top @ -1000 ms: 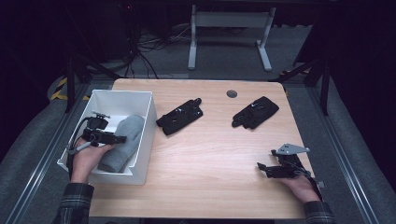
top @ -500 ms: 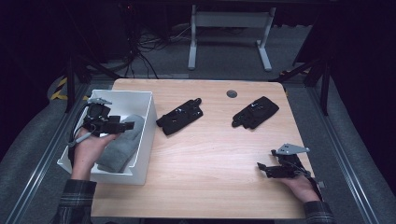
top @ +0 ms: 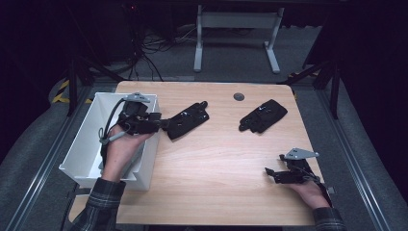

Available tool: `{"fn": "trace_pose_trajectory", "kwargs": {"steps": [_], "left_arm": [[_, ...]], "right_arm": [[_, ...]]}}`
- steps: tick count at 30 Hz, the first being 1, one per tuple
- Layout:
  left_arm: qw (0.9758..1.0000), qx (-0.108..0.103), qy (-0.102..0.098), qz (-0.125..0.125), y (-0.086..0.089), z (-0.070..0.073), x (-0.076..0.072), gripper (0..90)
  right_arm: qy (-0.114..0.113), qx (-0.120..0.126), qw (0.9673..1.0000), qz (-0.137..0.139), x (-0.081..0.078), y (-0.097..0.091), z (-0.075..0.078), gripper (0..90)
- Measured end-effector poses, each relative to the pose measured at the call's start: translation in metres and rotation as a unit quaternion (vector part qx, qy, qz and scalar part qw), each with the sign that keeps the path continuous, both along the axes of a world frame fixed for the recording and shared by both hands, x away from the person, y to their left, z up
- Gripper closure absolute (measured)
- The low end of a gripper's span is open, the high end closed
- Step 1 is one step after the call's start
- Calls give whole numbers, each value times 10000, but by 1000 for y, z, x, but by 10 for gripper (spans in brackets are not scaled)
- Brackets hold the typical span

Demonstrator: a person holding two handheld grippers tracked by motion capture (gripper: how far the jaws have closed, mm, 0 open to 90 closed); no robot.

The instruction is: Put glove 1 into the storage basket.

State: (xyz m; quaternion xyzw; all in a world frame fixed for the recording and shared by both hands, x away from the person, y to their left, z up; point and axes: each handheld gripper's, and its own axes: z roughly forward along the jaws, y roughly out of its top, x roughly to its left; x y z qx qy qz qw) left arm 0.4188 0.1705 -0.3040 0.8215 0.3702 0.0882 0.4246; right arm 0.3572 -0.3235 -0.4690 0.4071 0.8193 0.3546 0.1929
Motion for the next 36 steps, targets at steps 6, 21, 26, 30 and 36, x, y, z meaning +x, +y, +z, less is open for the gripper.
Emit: {"fn": "trace_pose_trajectory", "kwargs": {"steps": [6, 21, 26, 30, 36], "left_arm": [[9998, -12, -60, -211, -30, 1, -1, 772], [9987, 449, -33, -232, -85, -34, 15, 899], [9990, 447, 74, -21, -90, -54, 31, 899], [9984, 518, 112, 195, -93, -72, 43, 899], [9962, 711, 145, 473, -93, -94, 60, 899]], "right_arm": [[-1, 0, 10000, 1, 0, 0, 0, 168], [0, 1, 10000, 6, 0, 0, 0, 168], [-1, 2, 10000, 12, 0, 0, 0, 168], [0, 4, 10000, 17, 0, 0, 0, 168], [-1, 2, 10000, 26, 0, 0, 0, 168]]}}
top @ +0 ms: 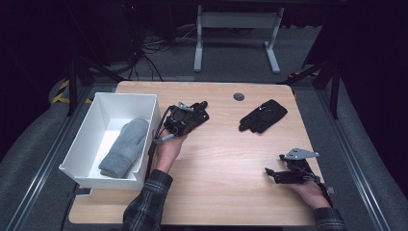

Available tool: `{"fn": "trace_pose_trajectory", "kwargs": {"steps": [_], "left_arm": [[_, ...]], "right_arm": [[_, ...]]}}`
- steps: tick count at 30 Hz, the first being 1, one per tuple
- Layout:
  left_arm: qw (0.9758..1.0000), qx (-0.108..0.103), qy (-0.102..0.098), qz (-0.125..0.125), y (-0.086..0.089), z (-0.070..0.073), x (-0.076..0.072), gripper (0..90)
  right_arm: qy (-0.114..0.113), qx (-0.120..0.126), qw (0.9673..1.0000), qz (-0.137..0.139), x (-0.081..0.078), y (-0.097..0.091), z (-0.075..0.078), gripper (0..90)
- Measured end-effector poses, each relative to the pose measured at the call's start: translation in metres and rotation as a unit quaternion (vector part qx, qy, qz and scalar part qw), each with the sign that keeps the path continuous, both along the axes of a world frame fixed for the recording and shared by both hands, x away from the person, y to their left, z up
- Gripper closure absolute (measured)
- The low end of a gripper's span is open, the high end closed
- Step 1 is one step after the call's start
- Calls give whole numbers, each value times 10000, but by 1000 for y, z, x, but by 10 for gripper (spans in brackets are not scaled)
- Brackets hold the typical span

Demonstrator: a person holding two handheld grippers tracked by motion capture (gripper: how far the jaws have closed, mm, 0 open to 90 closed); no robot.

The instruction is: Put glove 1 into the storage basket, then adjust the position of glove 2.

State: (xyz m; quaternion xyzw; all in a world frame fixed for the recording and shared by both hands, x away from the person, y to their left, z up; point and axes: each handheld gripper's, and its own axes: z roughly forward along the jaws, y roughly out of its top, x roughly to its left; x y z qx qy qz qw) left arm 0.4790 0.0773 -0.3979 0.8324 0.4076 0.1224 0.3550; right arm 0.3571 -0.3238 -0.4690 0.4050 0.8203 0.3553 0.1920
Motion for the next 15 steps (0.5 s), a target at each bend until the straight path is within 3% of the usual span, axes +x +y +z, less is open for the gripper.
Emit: {"fn": "trace_pose_trajectory", "kwargs": {"steps": [11, 15], "left_arm": [[9981, 303, 216, 492, 9, -37, 32, 899], [9965, 449, 417, 563, 8, -53, 37, 899]], "right_arm": [[0, -2, 10000, 4, 0, 0, 0, 168], [0, -4, 10000, 4, 0, 0, 0, 168]]}}
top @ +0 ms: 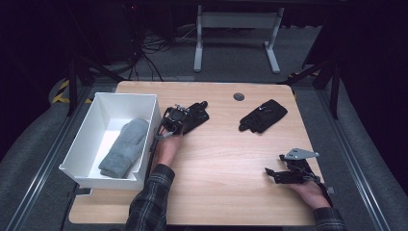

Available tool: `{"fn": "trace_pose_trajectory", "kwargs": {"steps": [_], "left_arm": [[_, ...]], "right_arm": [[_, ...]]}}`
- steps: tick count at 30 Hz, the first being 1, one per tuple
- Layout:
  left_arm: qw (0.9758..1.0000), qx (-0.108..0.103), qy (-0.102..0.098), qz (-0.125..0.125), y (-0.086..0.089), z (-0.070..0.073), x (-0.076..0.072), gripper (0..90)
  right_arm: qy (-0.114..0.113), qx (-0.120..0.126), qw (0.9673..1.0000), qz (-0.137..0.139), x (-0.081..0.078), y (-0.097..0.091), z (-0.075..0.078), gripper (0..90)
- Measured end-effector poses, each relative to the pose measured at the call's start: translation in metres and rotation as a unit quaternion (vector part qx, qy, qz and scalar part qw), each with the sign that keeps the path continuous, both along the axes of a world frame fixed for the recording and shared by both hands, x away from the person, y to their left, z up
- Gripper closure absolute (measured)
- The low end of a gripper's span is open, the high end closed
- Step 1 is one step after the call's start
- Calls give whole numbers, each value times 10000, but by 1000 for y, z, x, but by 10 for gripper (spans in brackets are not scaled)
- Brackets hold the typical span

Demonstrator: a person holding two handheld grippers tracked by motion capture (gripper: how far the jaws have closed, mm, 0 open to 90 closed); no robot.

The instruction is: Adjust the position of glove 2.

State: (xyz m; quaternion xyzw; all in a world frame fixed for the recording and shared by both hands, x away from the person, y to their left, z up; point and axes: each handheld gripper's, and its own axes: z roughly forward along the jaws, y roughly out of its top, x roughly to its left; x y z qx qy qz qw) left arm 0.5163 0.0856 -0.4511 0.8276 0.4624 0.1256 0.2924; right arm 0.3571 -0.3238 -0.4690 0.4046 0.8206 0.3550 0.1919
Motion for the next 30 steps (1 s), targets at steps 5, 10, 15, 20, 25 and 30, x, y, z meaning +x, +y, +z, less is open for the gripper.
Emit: {"fn": "trace_pose_trajectory", "kwargs": {"steps": [5, 10, 15, 20, 25, 30], "left_arm": [[10000, -43, 43, -52, -2, 0, -4, 900], [9997, -12, 51, -222, -8, 1, -18, 900], [9993, -111, 103, -347, -13, 0, -32, 900], [9983, -188, 180, -524, -20, 0, -47, 900], [9967, -225, 278, -735, -29, 1, -62, 900], [9932, -291, 403, -1055, -38, 1, -79, 900]], "right_arm": [[-2, 0, 10000, -4, 0, 0, 0, 168], [-4, -5, 10000, -4, 0, 0, 0, 168], [-5, -8, 10000, -3, 0, 0, 0, 168], [-3, -5, 10000, -10, 0, 0, 0, 168], [-2, -5, 10000, -6, 0, 1, 0, 168], [-2, -6, 10000, -7, 0, 1, 0, 167]]}}
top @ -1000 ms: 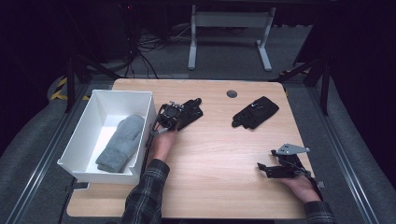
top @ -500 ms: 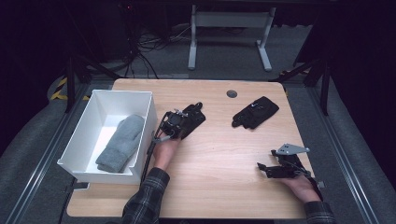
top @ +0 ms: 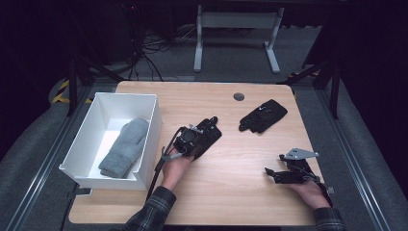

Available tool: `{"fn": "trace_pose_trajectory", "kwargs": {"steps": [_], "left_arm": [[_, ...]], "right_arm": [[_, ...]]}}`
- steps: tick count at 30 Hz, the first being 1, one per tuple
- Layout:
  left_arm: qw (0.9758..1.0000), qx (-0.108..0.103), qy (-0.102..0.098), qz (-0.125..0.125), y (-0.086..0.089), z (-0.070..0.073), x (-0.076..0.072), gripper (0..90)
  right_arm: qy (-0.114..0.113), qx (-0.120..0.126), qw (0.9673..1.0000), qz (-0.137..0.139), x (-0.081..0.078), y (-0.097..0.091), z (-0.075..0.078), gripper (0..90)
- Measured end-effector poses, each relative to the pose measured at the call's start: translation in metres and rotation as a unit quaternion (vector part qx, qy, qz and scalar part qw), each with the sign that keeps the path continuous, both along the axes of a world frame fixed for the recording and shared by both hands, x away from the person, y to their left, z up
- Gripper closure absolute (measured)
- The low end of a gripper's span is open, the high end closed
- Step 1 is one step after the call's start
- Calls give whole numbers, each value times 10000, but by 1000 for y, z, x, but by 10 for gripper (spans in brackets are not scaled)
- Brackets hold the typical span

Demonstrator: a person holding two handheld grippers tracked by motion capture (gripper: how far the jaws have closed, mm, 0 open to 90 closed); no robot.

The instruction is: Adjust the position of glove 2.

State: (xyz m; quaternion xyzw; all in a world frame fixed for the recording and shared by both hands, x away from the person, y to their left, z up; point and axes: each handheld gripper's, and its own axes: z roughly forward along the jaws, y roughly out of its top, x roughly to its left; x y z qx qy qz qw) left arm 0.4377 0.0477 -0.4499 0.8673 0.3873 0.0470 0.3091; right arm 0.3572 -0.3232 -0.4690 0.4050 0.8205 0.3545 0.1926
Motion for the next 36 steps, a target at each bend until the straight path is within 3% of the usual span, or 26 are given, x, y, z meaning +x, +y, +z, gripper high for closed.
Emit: {"fn": "trace_pose_trajectory", "kwargs": {"steps": [5, 9, 13, 17, 21, 25, 31, 34, 36], "left_arm": [[9995, -130, 95, -264, -10, -1, -14, 900], [9989, -217, 47, -415, -13, 4, -19, 898], [9992, -229, -219, -251, 1, 17, -19, 898], [9996, -90, -256, -7, 17, 18, -13, 898], [9999, 60, -142, 14, 21, 8, -13, 898], [9999, 28, -7, -111, 22, 5, -17, 898], [9992, -144, 162, -336, 24, 3, -28, 898], [9973, -386, 349, -521, 21, 1, -36, 898], [9969, -400, 334, -583, 18, 1, -38, 898]], "right_arm": [[0, 2, 10000, 1, 0, 0, 0, 167], [-1, -1, 10000, 0, 0, 0, 0, 167], [-1, -2, 10000, -4, 0, 0, 0, 167], [-1, -1, 10000, -5, 0, 0, 0, 167], [-5, -1, 10000, -10, 0, 0, 0, 167], [-4, 1, 10000, -13, 0, 0, 0, 167], [0, -1, 10000, 2, 0, 0, 0, 167], [3, 0, 10000, 6, 0, 0, 0, 167], [3, -1, 10000, 5, 0, 0, 0, 167]]}}
